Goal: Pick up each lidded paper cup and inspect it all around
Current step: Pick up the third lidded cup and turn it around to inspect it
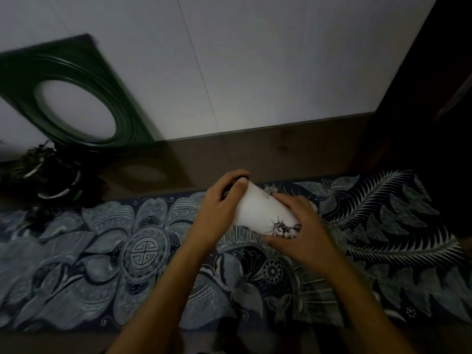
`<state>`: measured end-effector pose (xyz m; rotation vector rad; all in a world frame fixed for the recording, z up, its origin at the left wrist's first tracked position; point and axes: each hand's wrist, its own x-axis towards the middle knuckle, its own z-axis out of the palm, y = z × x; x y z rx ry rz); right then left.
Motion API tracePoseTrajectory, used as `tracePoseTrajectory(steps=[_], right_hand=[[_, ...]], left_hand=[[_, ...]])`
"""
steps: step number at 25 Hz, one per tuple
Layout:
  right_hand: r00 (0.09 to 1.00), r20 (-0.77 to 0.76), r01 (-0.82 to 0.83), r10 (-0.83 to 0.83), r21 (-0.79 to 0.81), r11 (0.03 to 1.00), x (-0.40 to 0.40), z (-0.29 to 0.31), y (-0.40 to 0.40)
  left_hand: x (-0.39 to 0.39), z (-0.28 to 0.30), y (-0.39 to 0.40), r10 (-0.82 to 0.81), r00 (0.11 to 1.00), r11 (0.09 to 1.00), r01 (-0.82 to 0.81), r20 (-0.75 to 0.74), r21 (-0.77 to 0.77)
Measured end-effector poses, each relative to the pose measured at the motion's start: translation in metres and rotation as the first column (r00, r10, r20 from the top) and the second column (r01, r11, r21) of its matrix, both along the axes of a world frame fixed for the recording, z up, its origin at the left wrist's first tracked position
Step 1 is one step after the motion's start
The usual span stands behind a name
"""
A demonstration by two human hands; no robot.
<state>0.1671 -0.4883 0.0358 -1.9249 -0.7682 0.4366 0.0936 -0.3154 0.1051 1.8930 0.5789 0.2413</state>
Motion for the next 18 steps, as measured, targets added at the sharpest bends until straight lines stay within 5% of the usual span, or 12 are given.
tracePoseTrajectory(steps=[4,8,15,18], right_hand=[[0.928,0.352,-0.067,0.118,-0.155,0.986,-0.054,0.063,-0.027],[0.864,0.491,-0.049,0.115,-0.145,0.988,-0.106,0.1,-0.054],[0.937,0.344,-0.005,0.055,-0.145,0.989,-0.168,0.137,-0.1],[0.991,0.135,0.003,0.008,-0.084,0.996,-0.177,0.145,-0.112]], left_hand=[[-0.061,0.033,-0.026,0.091,0.981,0.993,-0.075,0.174,-0.097],[-0.1,0.049,-0.051,0.103,0.957,0.982,-0.055,0.27,-0.179],[-0.145,0.065,-0.095,0.111,0.955,0.955,-0.026,0.276,-0.295],[-0.156,0.071,-0.11,0.114,0.944,0.958,-0.022,0.308,-0.287]])
